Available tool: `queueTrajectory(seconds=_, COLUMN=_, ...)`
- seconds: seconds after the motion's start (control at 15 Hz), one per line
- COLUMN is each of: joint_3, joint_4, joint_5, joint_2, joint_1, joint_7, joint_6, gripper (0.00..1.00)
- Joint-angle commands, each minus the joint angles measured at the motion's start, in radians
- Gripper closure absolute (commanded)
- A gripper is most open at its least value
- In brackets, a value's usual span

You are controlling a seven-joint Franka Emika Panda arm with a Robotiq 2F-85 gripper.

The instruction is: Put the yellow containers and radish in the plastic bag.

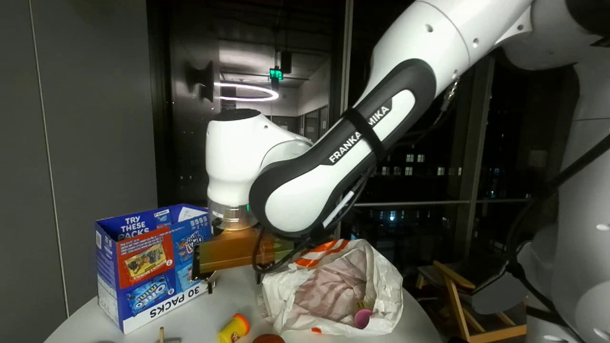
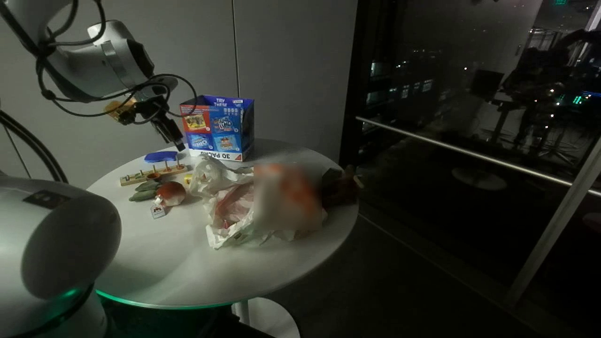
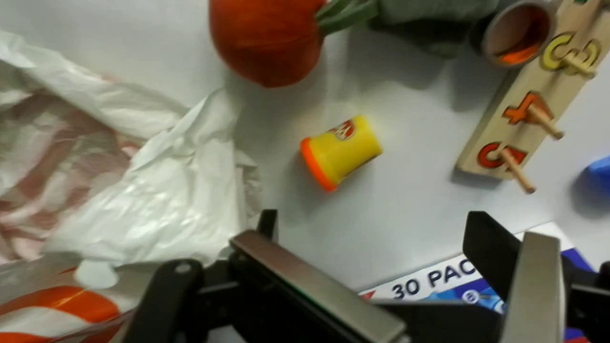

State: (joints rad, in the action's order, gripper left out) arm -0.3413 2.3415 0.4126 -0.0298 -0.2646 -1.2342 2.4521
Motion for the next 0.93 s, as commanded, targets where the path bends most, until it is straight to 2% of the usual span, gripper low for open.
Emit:
queueTrajectory(seconds=0.0, joint_3=-0.014, joint_4=-0.153, joint_5=-0.232, joint_2=0.134, joint_1=-0.049, joint_7=0.165, joint_6=-0.091, gripper=0.00)
queueTrajectory(seconds=0.13, joint_3=-0.002, joint_4=-0.226, joint_5=-0.258, joint_2=0.175, joint_1=-0.072, joint_7=0.098, joint_6=-0.211, gripper=0.00)
queueTrajectory(seconds=0.27, joint_3=0.024, joint_4=-0.275, joint_5=-0.201, joint_2=0.211, joint_1=-0.094, joint_7=-0.015, joint_6=-0.266, gripper=0.00)
queueTrajectory(seconds=0.33, joint_3=0.037, joint_4=-0.287, joint_5=-0.158, joint_2=0.219, joint_1=-0.104, joint_7=-0.061, joint_6=-0.268, gripper=0.00)
queueTrajectory(seconds=0.4, joint_3=0.027, joint_4=-0.222, joint_5=-0.210, joint_2=0.177, joint_1=-0.095, joint_7=0.022, joint_6=-0.228, gripper=0.00)
queueTrajectory(seconds=0.67, joint_3=0.046, joint_4=-0.258, joint_5=-0.182, joint_2=0.210, joint_1=-0.102, joint_7=-0.027, joint_6=-0.243, gripper=0.00)
queueTrajectory(seconds=0.87, joint_3=0.062, joint_4=-0.259, joint_5=-0.247, joint_2=0.215, joint_1=-0.094, joint_7=-0.142, joint_6=-0.220, gripper=0.00)
